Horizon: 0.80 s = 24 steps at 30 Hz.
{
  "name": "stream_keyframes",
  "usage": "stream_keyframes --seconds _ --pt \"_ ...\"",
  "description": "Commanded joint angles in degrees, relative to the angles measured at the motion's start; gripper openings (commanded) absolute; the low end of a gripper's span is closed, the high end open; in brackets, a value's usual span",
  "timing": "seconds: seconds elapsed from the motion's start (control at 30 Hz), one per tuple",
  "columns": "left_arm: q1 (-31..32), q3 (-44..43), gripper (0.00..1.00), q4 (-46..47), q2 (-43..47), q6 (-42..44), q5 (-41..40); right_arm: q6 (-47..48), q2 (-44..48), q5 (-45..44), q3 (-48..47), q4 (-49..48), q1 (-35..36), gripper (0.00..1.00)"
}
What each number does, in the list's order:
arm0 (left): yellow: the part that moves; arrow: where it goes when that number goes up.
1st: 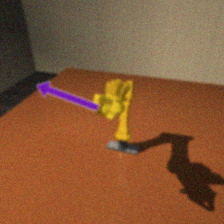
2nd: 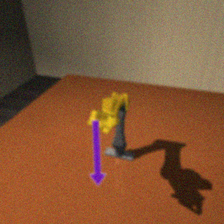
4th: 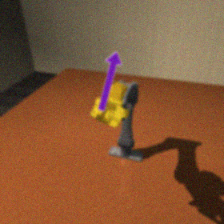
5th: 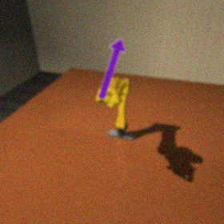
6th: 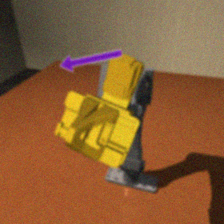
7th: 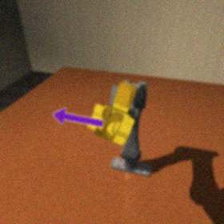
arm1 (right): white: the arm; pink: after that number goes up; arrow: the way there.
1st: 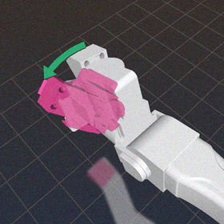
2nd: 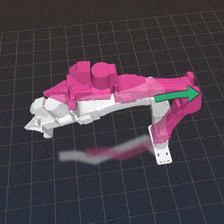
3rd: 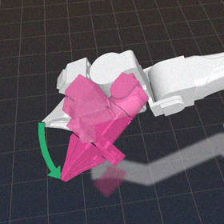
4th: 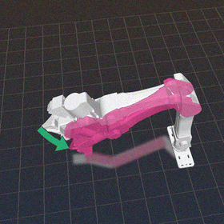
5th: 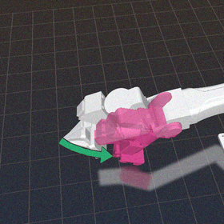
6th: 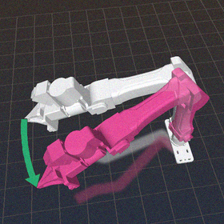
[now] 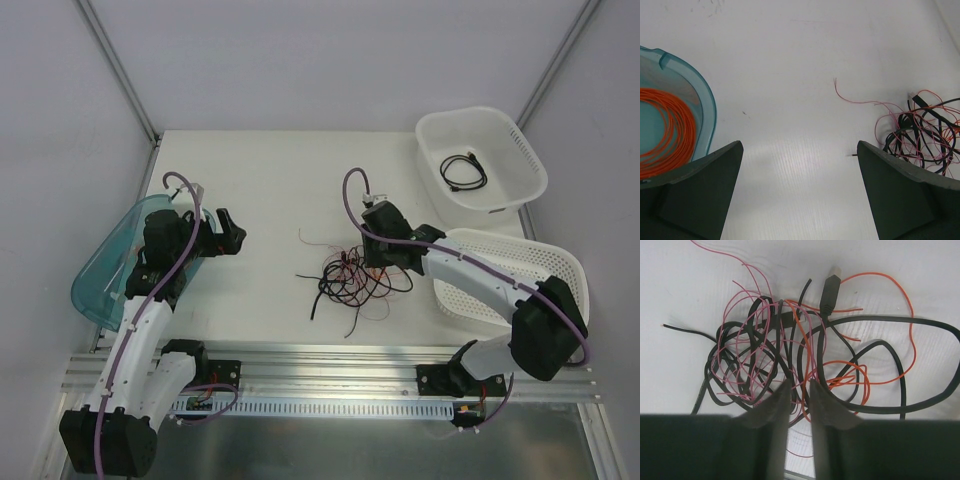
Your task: Untangle the cables
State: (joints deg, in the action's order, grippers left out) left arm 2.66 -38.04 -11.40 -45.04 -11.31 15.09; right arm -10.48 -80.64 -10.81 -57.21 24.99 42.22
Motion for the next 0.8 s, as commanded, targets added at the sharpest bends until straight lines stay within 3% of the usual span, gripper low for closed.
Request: stream_keyframes --seconds 0.0,0.1,0.13,0.43,0.6,0.77 --pt "0.4 -0.1 0.99 2.3 -0.4 0.4 2.4 -1.1 -0.3 -0.9 -2.4 -2.0 0.3 0.18" --pt "0.4 -0.2 0.99 2.4 -0.1 0.4 2.7 -0.2 0.7 -0.6 -5.4 0.5 1.2 0.02" --pt "0.4 -0.1 0.99 2.3 -0.1 0.3 2.7 0.8 1.1 -0.7 -6.7 3.0 1.6 0.01" --pt "0.5 0.0 0.99 2.7 -0.2 0.1 3.9 8.5 4.8 4.0 -35.4 20.0 2.2 0.01" --pt "0.8 0.1 0.99 3.0 -0.3 0.2 4.6 13.5 4.8 10.4 -51.2 18.8 2.2 0.01" --pt "1.2 0.3 0.99 3.6 -0.5 0.7 5.9 14.1 4.4 17.5 -62.4 8.3 2.1 0.01"
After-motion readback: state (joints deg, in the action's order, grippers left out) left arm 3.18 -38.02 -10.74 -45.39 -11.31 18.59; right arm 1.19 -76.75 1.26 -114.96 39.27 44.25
